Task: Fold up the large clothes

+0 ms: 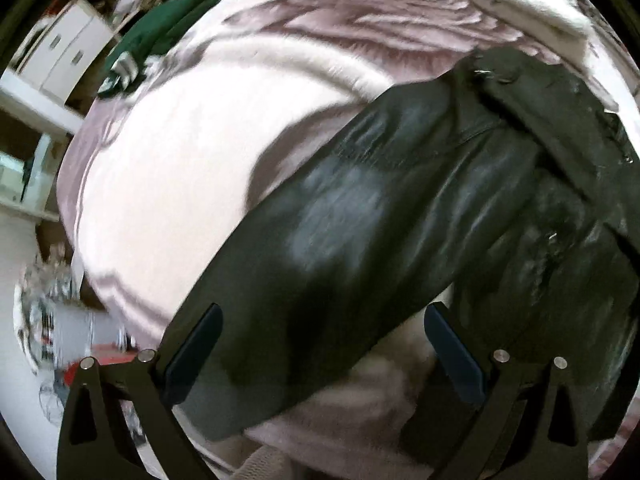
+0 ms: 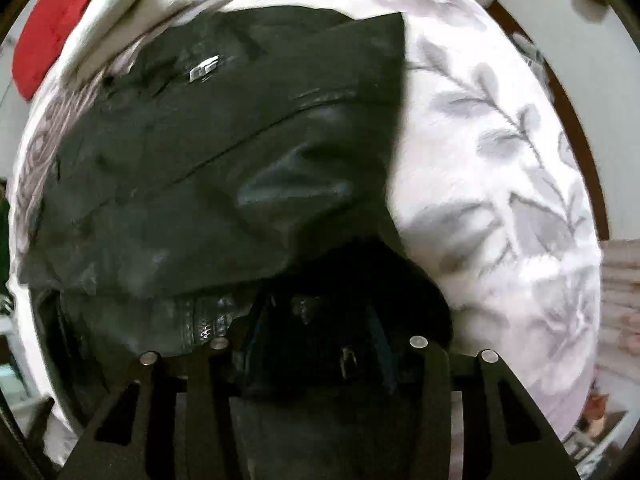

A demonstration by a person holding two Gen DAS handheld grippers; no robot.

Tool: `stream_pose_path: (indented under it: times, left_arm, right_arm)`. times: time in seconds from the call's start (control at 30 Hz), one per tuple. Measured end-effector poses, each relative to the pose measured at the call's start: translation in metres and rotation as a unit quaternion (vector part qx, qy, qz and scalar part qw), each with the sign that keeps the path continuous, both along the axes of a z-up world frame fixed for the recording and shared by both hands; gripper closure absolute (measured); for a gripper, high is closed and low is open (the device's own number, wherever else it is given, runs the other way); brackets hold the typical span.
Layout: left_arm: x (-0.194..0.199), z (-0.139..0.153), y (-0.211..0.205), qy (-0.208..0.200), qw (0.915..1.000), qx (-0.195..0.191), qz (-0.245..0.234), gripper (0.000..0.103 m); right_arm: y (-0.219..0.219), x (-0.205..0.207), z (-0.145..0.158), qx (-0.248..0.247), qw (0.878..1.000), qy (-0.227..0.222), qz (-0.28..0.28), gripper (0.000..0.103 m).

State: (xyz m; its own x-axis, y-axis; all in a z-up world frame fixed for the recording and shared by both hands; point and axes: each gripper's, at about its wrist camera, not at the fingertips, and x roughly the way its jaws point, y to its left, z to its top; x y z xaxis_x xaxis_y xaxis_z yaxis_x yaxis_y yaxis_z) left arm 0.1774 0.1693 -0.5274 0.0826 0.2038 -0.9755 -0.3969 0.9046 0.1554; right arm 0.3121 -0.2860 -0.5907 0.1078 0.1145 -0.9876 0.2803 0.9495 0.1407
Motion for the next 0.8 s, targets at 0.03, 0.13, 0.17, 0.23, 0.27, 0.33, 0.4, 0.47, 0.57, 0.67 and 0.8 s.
stream_pose_path:
  times: [0.03, 0.13, 0.17, 0.23, 0.27, 0.33, 0.4, 0.47, 0.57, 0.67, 0.8]
  left_arm:
    - [-0.01, 0.0, 0.005, 0.009, 0.9998, -0.006, 0.015, 0.0]
    - [-0.043, 0.0, 0.021, 0.027, 0.9977, -0.013, 0.06, 0.0]
    - [-0.054, 0.001, 0.027, 0.029, 0.9966, -0.017, 0.075, 0.0]
    - [-0.083, -0.001, 0.042, 0.037, 0.9925, -0.016, 0.116, 0.0]
    - [-0.095, -0.002, 0.048, 0.037, 0.9903, -0.02, 0.133, 0.0]
    - [-0.122, -0.009, 0.061, 0.038, 0.9832, -0.033, 0.175, 0.0]
    - [-0.141, -0.02, 0.071, 0.035, 0.974, -0.059, 0.216, 0.0]
    - [-0.161, -0.033, 0.081, 0.017, 0.9575, -0.106, 0.267, 0.0]
    - [-0.182, -0.056, 0.094, -0.029, 0.918, -0.202, 0.34, 0.0]
    - [-0.195, -0.084, 0.112, -0.098, 0.8585, -0.279, 0.419, 0.002]
    - [-0.214, -0.102, 0.139, -0.173, 0.7827, -0.292, 0.522, 0.034]
  right_arm:
    - [-0.006, -0.002, 0.001, -0.002, 1.0, -0.011, -0.004, 0.056]
    - [0.0, -0.012, 0.005, -0.047, 0.998, -0.031, 0.019, 0.056]
    - [0.002, -0.016, 0.005, -0.048, 0.998, -0.026, 0.018, 0.056]
    - [0.007, -0.022, 0.011, -0.05, 0.998, -0.023, 0.022, 0.056]
    - [0.009, -0.023, 0.019, -0.042, 0.998, -0.028, 0.024, 0.056]
    - [0.014, -0.025, 0.03, -0.007, 0.998, -0.044, 0.034, 0.056]
    - [0.019, -0.021, 0.025, -0.034, 0.997, -0.036, 0.052, 0.056]
    - [0.013, -0.018, 0.012, -0.056, 0.997, -0.03, 0.039, 0.063]
    - [-0.002, -0.013, 0.014, -0.097, 0.995, -0.025, -0.001, 0.064]
    - [0.004, -0.023, 0.015, -0.109, 0.994, -0.008, 0.008, 0.064]
    - [0.029, -0.044, 0.033, -0.092, 0.995, -0.008, 0.037, 0.062]
